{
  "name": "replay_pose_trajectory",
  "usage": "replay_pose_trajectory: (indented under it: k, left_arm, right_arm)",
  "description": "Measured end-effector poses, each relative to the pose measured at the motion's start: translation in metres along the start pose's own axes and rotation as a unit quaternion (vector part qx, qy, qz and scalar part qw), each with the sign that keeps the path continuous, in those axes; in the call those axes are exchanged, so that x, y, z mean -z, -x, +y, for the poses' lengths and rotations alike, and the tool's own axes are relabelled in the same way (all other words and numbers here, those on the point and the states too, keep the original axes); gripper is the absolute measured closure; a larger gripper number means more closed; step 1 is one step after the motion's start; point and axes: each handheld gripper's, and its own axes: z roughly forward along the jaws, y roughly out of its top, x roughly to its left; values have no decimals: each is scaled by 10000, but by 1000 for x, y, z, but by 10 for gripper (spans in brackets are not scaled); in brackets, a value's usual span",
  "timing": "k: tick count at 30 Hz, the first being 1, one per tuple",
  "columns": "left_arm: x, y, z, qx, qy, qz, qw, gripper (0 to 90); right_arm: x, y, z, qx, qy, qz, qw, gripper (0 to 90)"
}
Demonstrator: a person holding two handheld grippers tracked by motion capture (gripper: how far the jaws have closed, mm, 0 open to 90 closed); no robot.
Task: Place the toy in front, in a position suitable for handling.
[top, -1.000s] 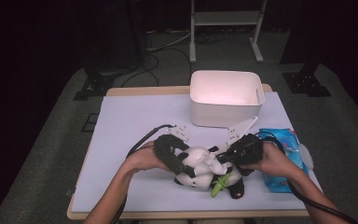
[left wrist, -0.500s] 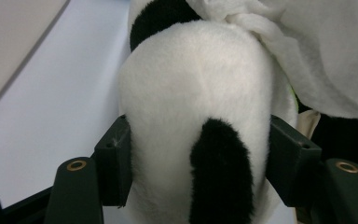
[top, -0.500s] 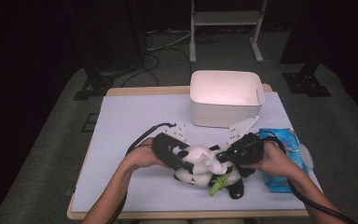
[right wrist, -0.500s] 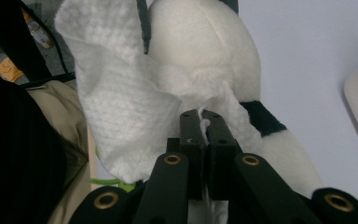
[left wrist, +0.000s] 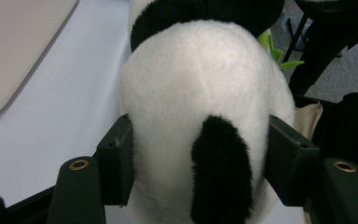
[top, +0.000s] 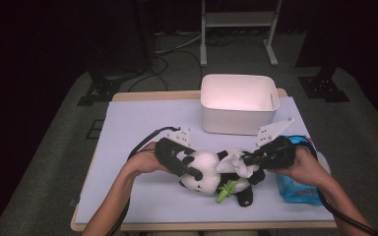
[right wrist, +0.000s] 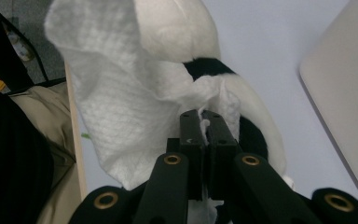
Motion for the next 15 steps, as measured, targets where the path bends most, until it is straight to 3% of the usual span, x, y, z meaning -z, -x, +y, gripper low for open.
replay_pose_trajectory:
  k: [15]
  left_arm:
    - [0, -6, -15, 114, 162, -82, 9998, 347]
  right_arm:
    - [19, 4, -37, -511, 199, -91, 9985, 866]
